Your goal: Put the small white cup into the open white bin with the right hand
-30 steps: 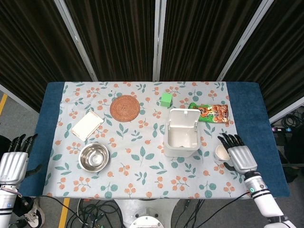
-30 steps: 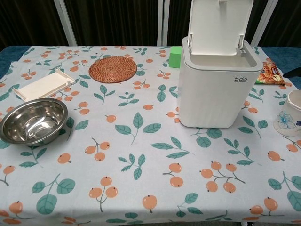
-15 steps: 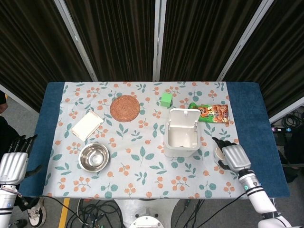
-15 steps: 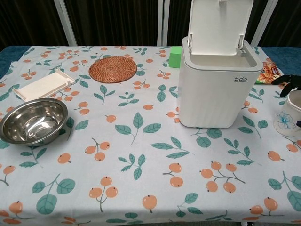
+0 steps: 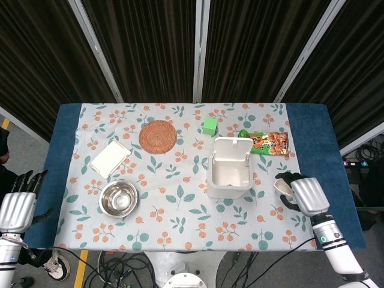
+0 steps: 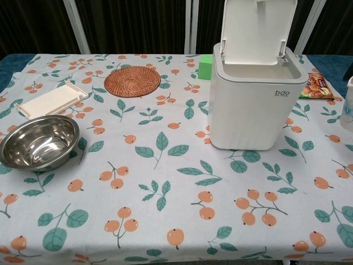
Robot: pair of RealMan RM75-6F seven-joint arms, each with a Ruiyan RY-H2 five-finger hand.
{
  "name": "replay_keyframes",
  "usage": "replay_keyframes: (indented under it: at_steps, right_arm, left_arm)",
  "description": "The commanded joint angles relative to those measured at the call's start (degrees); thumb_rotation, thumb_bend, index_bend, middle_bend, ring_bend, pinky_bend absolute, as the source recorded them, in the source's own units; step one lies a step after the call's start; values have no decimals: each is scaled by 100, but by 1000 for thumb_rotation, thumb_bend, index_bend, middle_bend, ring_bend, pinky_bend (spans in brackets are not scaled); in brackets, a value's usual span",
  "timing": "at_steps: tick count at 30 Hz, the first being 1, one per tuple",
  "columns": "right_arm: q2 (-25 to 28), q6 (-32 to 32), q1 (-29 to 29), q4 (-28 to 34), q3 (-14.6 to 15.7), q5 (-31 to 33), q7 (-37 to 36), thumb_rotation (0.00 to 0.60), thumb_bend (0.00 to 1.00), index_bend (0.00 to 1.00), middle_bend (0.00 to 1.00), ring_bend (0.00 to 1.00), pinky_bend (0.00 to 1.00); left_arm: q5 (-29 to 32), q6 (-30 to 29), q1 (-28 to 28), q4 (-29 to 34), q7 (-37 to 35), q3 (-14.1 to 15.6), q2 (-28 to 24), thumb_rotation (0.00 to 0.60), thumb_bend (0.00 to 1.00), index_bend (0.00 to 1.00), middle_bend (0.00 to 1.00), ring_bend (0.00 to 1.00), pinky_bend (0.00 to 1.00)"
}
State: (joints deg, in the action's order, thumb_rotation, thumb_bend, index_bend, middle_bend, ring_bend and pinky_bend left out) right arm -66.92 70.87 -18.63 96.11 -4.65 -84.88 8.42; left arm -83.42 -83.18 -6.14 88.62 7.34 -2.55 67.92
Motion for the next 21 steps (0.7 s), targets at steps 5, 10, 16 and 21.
replay_keyframes:
  at_steps: [5, 10, 16, 21]
  right_arm:
    - [687, 658, -91, 985, -420, -655, -139, 600, 235, 324, 355, 392, 566]
    - [681, 320, -454, 1238, -721, -388, -97, 600, 233, 324, 355, 391, 566]
    - [277, -213, -949, 1134, -897, -53, 87, 600, 230, 323, 350, 391, 559]
    - [-22, -468, -1224, 1052, -928, 53, 31, 600, 196, 203, 257, 323, 469]
  left_arm:
    - [-3, 14, -13, 14, 18, -1, 7, 600, 156, 78, 139, 44, 113]
    - [19, 31, -17, 3, 23, -3, -3, 600, 156, 78, 139, 44, 113]
    - [35, 21, -3, -18, 1, -3, -11, 600, 155, 78, 140, 44, 113]
    - [63, 29, 8, -60, -34, -2, -7, 600, 155, 78, 140, 44, 113]
